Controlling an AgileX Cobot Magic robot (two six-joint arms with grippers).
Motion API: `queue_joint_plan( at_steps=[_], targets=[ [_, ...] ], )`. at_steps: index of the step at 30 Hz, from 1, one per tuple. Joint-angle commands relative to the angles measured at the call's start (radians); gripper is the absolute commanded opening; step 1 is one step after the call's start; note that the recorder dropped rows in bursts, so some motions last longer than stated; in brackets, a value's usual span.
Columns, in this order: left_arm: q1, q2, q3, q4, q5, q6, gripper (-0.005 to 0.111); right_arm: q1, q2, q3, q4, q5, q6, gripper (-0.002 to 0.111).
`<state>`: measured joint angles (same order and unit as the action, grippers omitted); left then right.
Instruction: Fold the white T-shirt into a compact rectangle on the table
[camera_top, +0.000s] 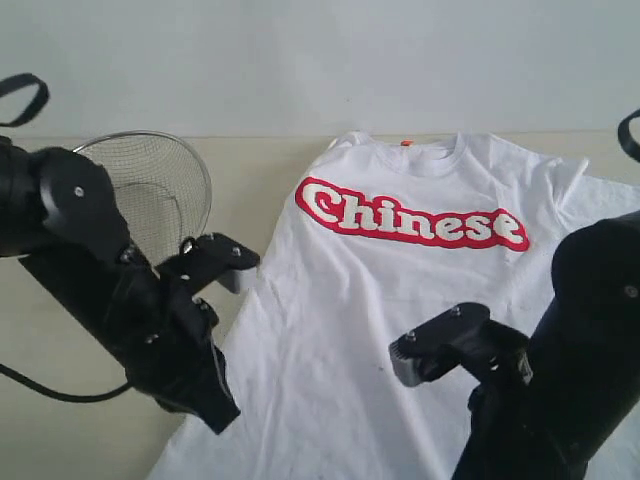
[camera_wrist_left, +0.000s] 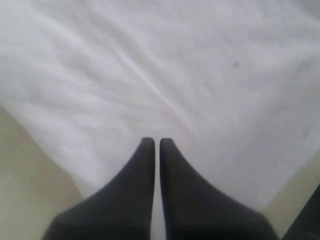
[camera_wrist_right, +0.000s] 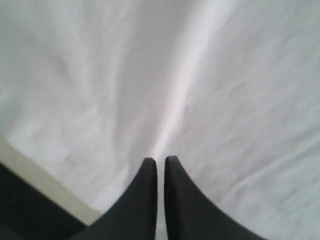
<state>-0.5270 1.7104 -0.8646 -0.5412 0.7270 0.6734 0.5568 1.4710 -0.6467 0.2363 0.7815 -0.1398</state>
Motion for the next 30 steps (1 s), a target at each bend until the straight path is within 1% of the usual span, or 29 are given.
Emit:
queue_joint_plan(
  at_steps=[1,2,3,4,5,6,7,8,9,11,12,13,17,18,22,26,30],
  targets=[
    [0.079,-0.095,-0.010,-0.085,-0.115,-0.051,0.005,0.000,-0.033,-0.022,-0.142,-0.063,0.156,0.021],
    [0.095,-0.096,-0.023,-0.101,-0.115,-0.046,0.005,0.000,-0.033,-0.022,-0.142,-0.082,0.156,0.026],
    [0.124,-0.094,-0.067,-0.106,-0.105,-0.042,0.005,0.000,-0.033,-0.022,-0.137,-0.156,0.190,0.039],
    [0.133,-0.092,-0.088,-0.117,-0.098,-0.028,0.005,0.000,-0.033,-0.022,-0.137,-0.195,0.204,0.044],
    [0.152,-0.083,-0.146,-0.148,-0.089,0.006,0.005,0.000,-0.033,-0.022,-0.134,-0.290,0.218,0.051],
    [0.157,-0.077,-0.170,-0.154,-0.087,0.013,0.005,0.000,-0.033,-0.022,-0.129,-0.330,0.220,0.052],
    [0.169,-0.050,-0.233,-0.154,-0.089,0.015,0.007,0.000,-0.033,-0.022,-0.122,-0.400,0.236,0.051],
    [0.171,-0.030,-0.260,-0.156,-0.087,0.015,0.010,0.000,-0.033,-0.022,-0.122,-0.423,0.244,0.051],
    [0.177,0.012,-0.330,-0.158,-0.074,0.015,0.023,0.000,-0.033,-0.022,-0.122,-0.467,0.252,0.051],
    [0.177,0.096,-0.431,-0.158,-0.051,0.001,0.043,0.000,-0.033,-0.022,-0.123,-0.483,0.265,0.051],
    [0.177,0.140,-0.493,-0.158,-0.038,-0.006,0.049,0.000,-0.033,-0.022,-0.126,-0.481,0.265,0.051],
    [0.179,0.185,-0.549,-0.158,-0.028,-0.017,0.049,0.000,-0.031,-0.020,-0.147,-0.477,0.265,0.051],
    [0.179,0.374,-0.791,-0.158,0.037,-0.030,0.038,0.000,-0.031,0.031,-0.172,-0.532,0.268,0.051],
    [0.179,0.419,-0.847,-0.155,0.050,-0.037,0.037,0.000,-0.031,0.046,-0.175,-0.546,0.268,0.051],
    [0.179,0.531,-0.983,-0.079,0.074,-0.131,0.037,-0.001,-0.031,0.067,-0.182,-0.583,0.268,0.051],
    [0.179,0.622,-1.120,0.030,0.111,-0.232,0.037,-0.001,-0.031,0.067,-0.182,-0.620,0.268,0.051],
    [0.186,0.696,-1.239,0.046,0.138,-0.322,0.037,-0.001,-0.031,0.067,-0.182,-0.640,0.268,0.051]
  ],
)
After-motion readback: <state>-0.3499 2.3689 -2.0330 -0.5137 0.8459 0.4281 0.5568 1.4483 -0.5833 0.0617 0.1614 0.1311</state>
